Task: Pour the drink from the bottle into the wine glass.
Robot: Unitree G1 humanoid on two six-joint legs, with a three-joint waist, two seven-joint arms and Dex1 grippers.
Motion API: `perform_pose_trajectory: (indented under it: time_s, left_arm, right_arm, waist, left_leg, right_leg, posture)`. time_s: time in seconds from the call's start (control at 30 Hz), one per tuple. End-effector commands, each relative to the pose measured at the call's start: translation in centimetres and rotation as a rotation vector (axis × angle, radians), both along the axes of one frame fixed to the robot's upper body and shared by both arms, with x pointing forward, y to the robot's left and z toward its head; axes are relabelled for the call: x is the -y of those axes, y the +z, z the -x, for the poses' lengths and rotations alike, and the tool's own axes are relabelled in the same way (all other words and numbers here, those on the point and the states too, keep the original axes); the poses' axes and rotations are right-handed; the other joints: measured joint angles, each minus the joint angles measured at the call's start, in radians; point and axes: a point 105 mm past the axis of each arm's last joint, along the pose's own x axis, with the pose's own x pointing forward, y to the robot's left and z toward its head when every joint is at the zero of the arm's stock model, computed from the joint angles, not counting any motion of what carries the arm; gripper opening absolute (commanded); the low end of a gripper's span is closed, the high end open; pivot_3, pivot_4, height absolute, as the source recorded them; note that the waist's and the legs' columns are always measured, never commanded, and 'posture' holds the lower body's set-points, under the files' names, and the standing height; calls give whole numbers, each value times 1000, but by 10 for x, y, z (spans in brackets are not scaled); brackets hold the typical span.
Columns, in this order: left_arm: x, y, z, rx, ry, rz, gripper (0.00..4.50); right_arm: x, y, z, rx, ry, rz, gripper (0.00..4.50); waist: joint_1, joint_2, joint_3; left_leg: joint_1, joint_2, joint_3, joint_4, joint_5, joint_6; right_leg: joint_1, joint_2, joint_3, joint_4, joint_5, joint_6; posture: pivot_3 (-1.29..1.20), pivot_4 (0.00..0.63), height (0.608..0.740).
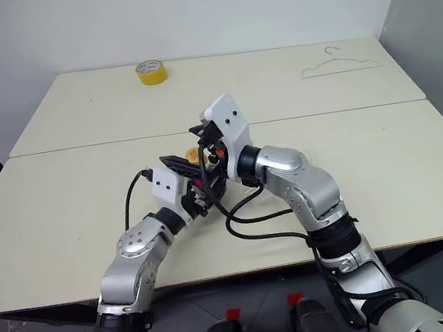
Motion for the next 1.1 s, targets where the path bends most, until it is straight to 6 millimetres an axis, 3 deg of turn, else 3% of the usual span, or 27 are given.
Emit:
perform_pose_trajectory:
  time_s: [0.03,0.27,0.6,1.1]
  left_arm:
    - [6,20,0,87,-15,7,2985]
    - [6,20,1,87,-12,8,2985]
    - [3,19,2,84,-13,8,2985]
    - [-3,17,1,80,-9,-3,2985]
  right_arm:
    - [-5,4,-3,16,-18,-31,4471]
    - [-7,-1,-12,12,-43,-29,4471]
    - [9,-5,-22,12,-86,-42,4471]
    - [34,-4,-6,7,-52,-56,4471]
  waist:
    - [0,0,0]
    - [0,0,0]
    - [0,0,0]
    - [0,0,0]
  left_leg:
    - [0,0,0,0,0,0]
    - [0,0,0,0,0,0]
    - [0,0,0,0,0,0]
    - [0,0,0,0,0,0]
  right_leg:
    - [0,0,0,0,0,0]
    - [0,0,0,-1,0,0]
    - [0,0,0,0,0,0]
    - [0,0,0,0,0,0]
  posture:
    - [0,150,740]
    - [0,150,740]
    - [0,150,740]
    - [0,150,740]
